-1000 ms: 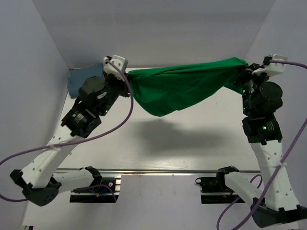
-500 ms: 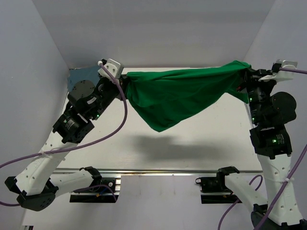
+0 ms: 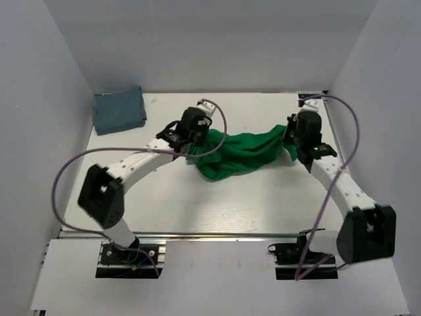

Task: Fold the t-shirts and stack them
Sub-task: Flatten out the tshirt

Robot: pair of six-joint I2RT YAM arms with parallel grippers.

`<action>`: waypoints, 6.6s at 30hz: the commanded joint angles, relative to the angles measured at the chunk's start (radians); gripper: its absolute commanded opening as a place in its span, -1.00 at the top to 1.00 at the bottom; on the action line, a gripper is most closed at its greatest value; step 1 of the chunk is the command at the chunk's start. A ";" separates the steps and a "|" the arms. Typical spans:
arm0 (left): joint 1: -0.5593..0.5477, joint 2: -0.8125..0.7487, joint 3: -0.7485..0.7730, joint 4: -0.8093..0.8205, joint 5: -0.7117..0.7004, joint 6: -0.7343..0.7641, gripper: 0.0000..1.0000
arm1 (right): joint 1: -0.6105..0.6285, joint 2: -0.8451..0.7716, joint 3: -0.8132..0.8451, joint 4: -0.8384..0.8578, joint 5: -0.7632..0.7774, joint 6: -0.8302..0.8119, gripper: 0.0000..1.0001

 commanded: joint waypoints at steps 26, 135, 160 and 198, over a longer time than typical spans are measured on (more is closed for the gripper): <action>0.108 -0.002 -0.093 -0.065 0.283 -0.053 -1.00 | -0.011 0.350 0.212 -0.159 0.097 0.010 -0.80; 0.044 -0.440 -0.036 -0.030 -0.109 0.020 1.00 | -0.080 -0.264 0.328 -0.316 0.157 0.002 1.00; 0.288 0.726 0.749 -0.034 0.063 0.036 -1.00 | -0.179 0.774 0.732 -0.223 0.025 -0.103 0.00; 0.107 0.171 -0.195 0.010 0.452 -0.150 -0.61 | -0.185 0.253 0.091 -0.205 -0.016 0.085 -0.81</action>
